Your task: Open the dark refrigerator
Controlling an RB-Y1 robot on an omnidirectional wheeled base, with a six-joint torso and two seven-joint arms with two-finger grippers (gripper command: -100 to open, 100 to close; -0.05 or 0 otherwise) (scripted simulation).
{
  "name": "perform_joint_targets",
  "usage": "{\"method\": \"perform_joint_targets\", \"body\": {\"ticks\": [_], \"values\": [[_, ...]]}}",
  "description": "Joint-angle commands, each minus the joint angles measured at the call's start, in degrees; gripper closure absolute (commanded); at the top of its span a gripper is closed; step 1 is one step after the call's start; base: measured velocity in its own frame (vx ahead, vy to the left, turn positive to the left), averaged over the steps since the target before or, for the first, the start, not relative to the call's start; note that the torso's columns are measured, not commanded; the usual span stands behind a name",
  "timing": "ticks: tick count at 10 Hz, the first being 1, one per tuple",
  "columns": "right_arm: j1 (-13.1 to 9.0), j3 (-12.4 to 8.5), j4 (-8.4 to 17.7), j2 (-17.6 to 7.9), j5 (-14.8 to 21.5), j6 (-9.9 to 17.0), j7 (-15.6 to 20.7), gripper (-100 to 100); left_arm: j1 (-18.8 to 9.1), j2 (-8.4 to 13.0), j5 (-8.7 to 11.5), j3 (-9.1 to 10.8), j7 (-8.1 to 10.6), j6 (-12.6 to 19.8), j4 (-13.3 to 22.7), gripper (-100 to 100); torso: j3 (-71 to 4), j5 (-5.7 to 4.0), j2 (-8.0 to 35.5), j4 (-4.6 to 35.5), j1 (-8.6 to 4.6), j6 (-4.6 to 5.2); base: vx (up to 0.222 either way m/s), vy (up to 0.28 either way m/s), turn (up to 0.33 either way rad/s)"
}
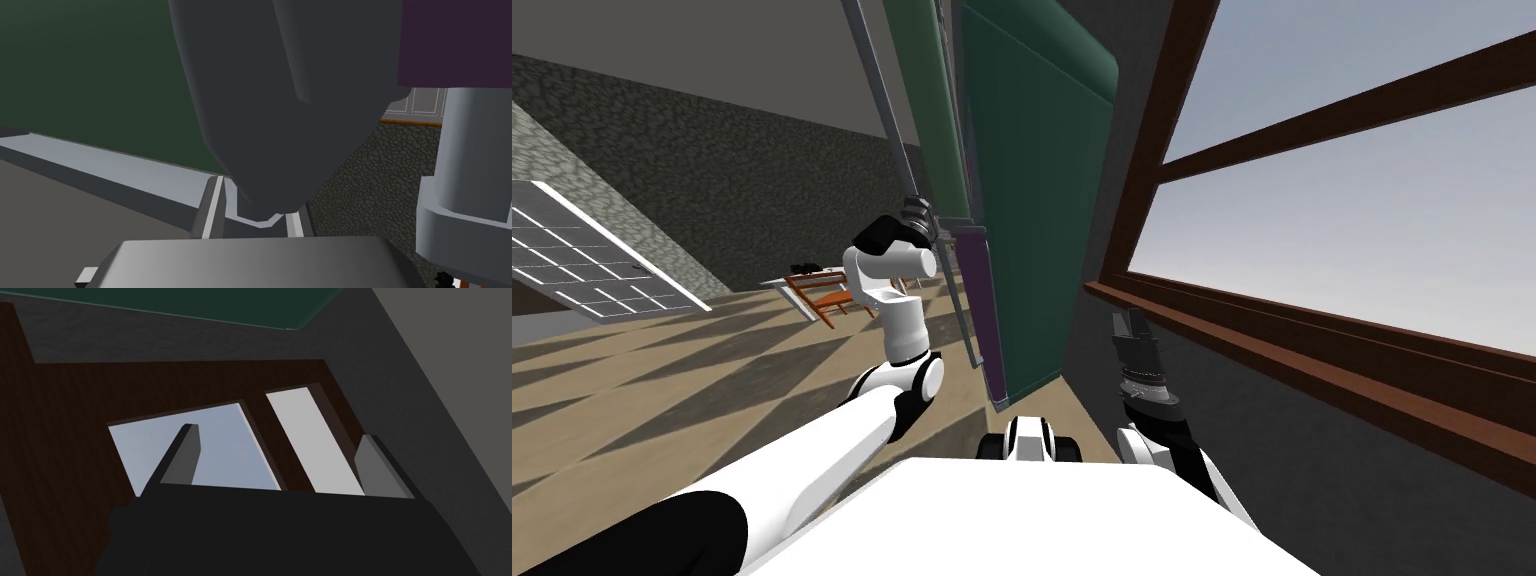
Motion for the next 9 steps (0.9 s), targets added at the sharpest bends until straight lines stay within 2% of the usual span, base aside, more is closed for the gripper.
{"method": "perform_joint_targets", "body": {"ticks": [1, 2, 3, 4, 5, 6, 7, 8, 9], "values": [[0.02, 0.0, 0.0, 0.01, 0.0, 0.0, 0.0, 0, -0.45, 4.35, 0.72, -0.38, 1.73, -4.29, 4.98, 100, -0.1, 0.08, -0.21, 0.09, 0.12, -0.32, -0.031, 0.01, 0.023], [0.04, 0.0, 0.0, 0.01, 0.0, -0.01, 0.0, 0, -0.45, 5.29, 0.72, -0.38, 1.73, -4.29, 6.3, 100, -0.24, 0.08, -0.39, 0.09, 0.14, -0.37, 0.011, -0.024, 0.063], [0.05, 0.0, 0.0, 0.01, 0.0, -0.01, 0.0, 0, 0.5, 7.31, 3.79, -1.93, 4.61, -6.2, 8.24, 100, -0.32, -0.01, -0.47, 0.05, 0.05, -0.2, -0.105, 0.073, -0.247], [0.01, 0.0, 0.0, 0.0, 0.0, 0.0, 0.0, 0, 0.5, 8.97, 3.79, -1.93, 5.82, -7.33, 9.68, 100, -0.28, 0.06, -0.32, -0.17, 0.14, 0.18, -0.178, 0.122, -0.367], [0.01, 0.0, 0.0, 0.0, 0.0, 0.0, 0.0, 0, 0.5, 10.69, 3.79, -1.93, 6.45, -8.77, 11.27, 100, -0.22, 0.18, -0.32, -0.18, 0.26, 0.0, -0.107, 0.074, -0.143], [0.03, 0.0, 0.0, 0.0, 0.0, 0.0, 0.0, 0, 0.5, 12.26, 3.79, -1.93, 6.45, -10.33, 13.26, 100, -0.26, 0.24, -0.47, -0.08, 0.36, -0.33, -0.042, 0.008, 0.027], [0.04, 0.0, 0.0, 0.01, 0.0, -0.01, 0.0, 0, 0.5, 13.29, 3.79, -1.93, 6.45, -10.35, 15.32, 100, -0.4, 0.17, -0.61, -0.03, 0.36, -0.35, -0.006, -0.024, 0.042], [0.05, 0.0, 0.0, 0.01, 0.0, -0.01, 0.0, 0, 1.45, 14.9, 6.68, -3.49, 9.42, -12.89, 17.65, 100, -0.52, 0.15, -0.78, -0.15, 0.34, -0.25, -0.114, 0.061, -0.268], [0.02, -0.01, 0.0, 0.0, 0.0, 0.0, 0.0, 0, 1.45, 16.7, 6.85, -3.49, 10.68, -14.34, 19.15, 100, -0.46, 0.26, -0.66, -0.43, 0.43, 0.18, -0.179, 0.097, -0.364]]}}
